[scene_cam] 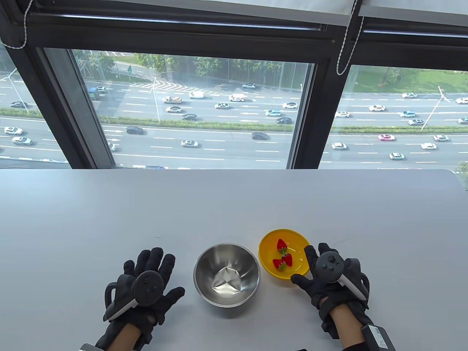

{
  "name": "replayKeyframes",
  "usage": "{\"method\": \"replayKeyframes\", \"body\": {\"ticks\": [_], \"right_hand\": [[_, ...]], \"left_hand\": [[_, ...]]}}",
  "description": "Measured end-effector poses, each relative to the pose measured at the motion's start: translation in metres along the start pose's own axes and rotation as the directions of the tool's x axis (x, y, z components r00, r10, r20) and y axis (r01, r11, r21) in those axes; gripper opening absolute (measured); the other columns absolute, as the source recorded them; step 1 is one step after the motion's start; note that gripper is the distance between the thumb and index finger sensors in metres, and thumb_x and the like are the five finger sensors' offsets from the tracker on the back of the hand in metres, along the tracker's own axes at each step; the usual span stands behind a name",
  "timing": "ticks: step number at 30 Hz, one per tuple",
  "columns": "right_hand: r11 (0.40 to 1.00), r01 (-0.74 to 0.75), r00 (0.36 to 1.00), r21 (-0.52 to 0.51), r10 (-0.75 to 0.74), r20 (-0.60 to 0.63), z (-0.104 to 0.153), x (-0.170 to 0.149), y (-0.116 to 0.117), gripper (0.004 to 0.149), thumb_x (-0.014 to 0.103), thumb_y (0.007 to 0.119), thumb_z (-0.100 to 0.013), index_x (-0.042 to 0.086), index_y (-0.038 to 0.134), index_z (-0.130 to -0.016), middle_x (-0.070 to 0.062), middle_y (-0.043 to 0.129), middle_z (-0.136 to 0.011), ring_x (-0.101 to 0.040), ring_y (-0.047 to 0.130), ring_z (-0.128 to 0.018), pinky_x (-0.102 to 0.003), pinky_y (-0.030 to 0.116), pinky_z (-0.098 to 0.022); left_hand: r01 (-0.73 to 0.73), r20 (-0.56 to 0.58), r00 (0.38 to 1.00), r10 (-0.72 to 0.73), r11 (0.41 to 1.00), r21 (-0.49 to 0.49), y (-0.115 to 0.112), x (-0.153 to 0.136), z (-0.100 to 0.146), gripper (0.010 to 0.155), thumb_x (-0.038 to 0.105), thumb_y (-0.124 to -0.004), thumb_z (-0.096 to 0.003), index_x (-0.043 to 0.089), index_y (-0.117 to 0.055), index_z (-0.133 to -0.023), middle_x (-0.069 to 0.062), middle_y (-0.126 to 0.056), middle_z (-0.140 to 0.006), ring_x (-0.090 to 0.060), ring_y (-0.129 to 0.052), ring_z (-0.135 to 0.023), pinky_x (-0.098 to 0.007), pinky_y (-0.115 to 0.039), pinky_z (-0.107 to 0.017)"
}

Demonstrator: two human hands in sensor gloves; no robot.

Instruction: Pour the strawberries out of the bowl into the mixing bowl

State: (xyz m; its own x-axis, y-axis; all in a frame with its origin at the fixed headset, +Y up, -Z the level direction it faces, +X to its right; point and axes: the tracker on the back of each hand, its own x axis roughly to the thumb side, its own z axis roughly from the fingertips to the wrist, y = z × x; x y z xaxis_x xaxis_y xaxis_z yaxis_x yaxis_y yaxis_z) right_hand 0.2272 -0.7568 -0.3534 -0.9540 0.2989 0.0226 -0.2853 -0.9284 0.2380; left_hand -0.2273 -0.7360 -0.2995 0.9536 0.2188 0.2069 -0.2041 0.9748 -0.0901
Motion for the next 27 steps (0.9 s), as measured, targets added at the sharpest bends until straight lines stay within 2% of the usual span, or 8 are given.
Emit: {"method": "replayKeyframes", "body": {"ticks": [13,20,27], "right_hand": [[0.993,-0.093,0.996,0.069,0.094,-0.001,-0.006,0.006,0.012,0.089,0.065,0.077,-0.037,0.039,0.028,-0.106,-0.014,0.017,-0.115,-0.047,0.026,-0.106,-0.075,0.023,-0.068],[0.991,-0.125,0.992,0.046,0.126,-0.019,-0.007,0.011,0.013,0.081,0.055,0.08,-0.041,0.035,0.035,-0.106,-0.015,0.024,-0.115,-0.047,0.03,-0.106,-0.074,0.025,-0.069],[0.991,-0.132,0.991,-0.01,0.132,-0.023,-0.009,0.011,0.013,0.074,0.051,0.081,-0.042,0.029,0.047,-0.104,-0.016,0.036,-0.114,-0.045,0.038,-0.105,-0.074,0.03,-0.069]], "left_hand": [[0.003,0.003,1.0,-0.002,1.0,-0.008,-0.001,0.0,0.0,0.09,0.071,-0.063,-0.039,0.029,-0.028,-0.111,-0.007,-0.011,-0.12,-0.044,-0.015,-0.112,-0.073,-0.013,-0.07],[0.004,0.004,1.0,-0.004,1.0,-0.009,-0.001,0.001,-0.001,0.09,0.071,-0.063,-0.0391,0.029,-0.028,-0.111,-0.007,-0.011,-0.12,-0.044,-0.015,-0.112,-0.073,-0.013,-0.07],[0.005,0.004,1.0,-0.005,1.0,-0.01,-0.001,0.001,-0.001,0.09,0.071,-0.063,-0.039,0.029,-0.028,-0.111,-0.007,-0.011,-0.12,-0.044,-0.015,-0.112,-0.073,-0.013,-0.07]]}}
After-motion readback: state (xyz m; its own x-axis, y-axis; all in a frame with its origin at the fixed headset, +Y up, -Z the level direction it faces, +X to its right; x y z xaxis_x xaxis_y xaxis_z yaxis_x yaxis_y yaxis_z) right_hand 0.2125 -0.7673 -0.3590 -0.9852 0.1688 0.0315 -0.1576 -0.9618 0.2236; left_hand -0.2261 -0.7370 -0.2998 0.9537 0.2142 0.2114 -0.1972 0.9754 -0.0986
